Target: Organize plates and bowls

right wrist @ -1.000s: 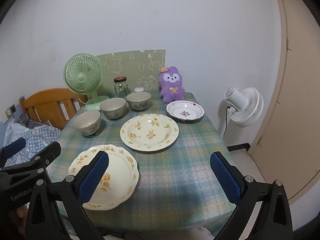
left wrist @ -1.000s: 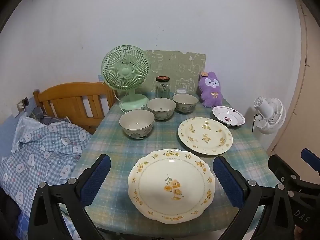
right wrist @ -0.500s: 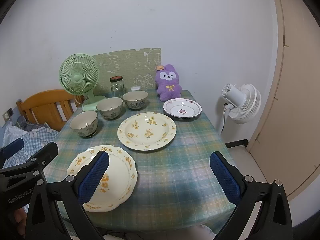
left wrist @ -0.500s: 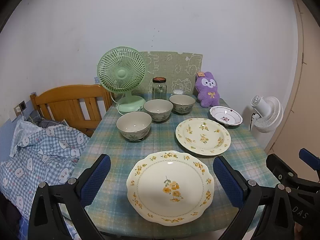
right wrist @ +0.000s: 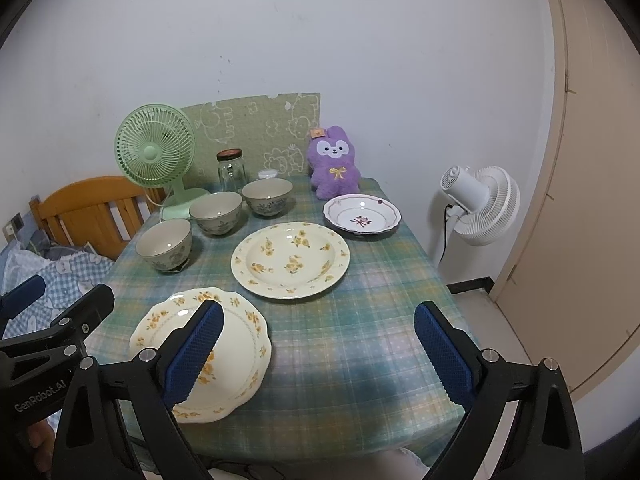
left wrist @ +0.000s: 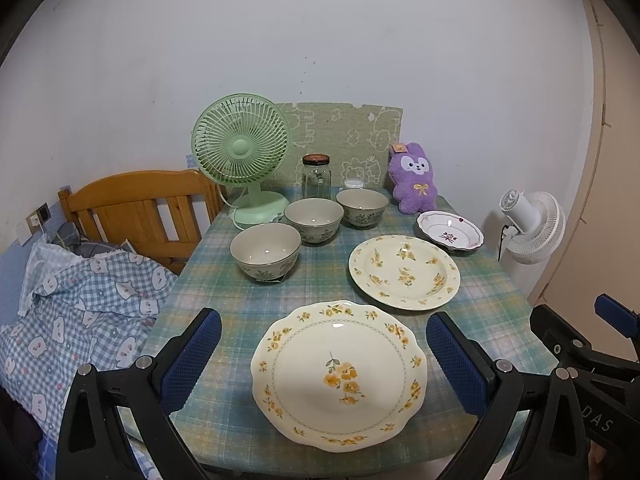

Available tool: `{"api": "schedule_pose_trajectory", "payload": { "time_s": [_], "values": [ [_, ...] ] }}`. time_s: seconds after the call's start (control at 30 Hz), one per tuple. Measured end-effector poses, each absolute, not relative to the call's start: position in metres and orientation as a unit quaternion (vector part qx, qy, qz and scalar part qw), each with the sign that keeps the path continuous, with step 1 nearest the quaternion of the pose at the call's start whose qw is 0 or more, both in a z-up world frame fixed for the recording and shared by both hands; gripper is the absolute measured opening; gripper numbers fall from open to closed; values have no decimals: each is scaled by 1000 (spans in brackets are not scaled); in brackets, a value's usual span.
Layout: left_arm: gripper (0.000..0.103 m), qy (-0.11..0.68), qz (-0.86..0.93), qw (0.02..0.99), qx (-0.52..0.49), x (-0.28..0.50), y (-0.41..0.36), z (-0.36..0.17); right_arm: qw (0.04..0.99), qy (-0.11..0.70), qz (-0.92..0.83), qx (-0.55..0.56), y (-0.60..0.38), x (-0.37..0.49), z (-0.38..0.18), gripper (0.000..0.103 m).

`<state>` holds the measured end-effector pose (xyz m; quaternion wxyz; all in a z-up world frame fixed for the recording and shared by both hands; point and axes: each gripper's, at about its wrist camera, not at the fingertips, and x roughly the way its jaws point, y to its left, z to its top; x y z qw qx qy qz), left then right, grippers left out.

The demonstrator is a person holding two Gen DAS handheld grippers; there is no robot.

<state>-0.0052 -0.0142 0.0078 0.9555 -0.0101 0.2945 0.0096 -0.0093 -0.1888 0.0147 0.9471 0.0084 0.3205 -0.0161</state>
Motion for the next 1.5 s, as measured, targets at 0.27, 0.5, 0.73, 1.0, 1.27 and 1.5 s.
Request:
{"api": "schedule_pose_trajectory", "payload": {
  "time_s": [0.27, 0.5, 0.73, 1.0, 1.27, 1.5],
  "values": [
    [103, 297, 15, 955, -10, -4, -15, 6, 947, 321, -12, 7, -191, -8, 13, 98],
    [103, 298, 16, 954, -11, -4, -17, 6, 946, 323, -12, 6, -192, -7, 13, 98],
    [103, 299, 17, 954, -13, -4, -18, 6, 946, 323, -11, 6, -193, -6, 13, 98],
    [103, 299, 16, 954, -12, -4, -18, 6, 946, 324, -12, 6, -193, -6, 13, 98],
    [103, 298, 17, 954, -11, -4, -18, 7, 946, 323, -12, 5, -195, -6, 13, 98],
    [102, 297, 16, 955, -13, -4, -19, 9, 946, 323, -12, 5, -197, -6, 12, 98]
  ]
}}
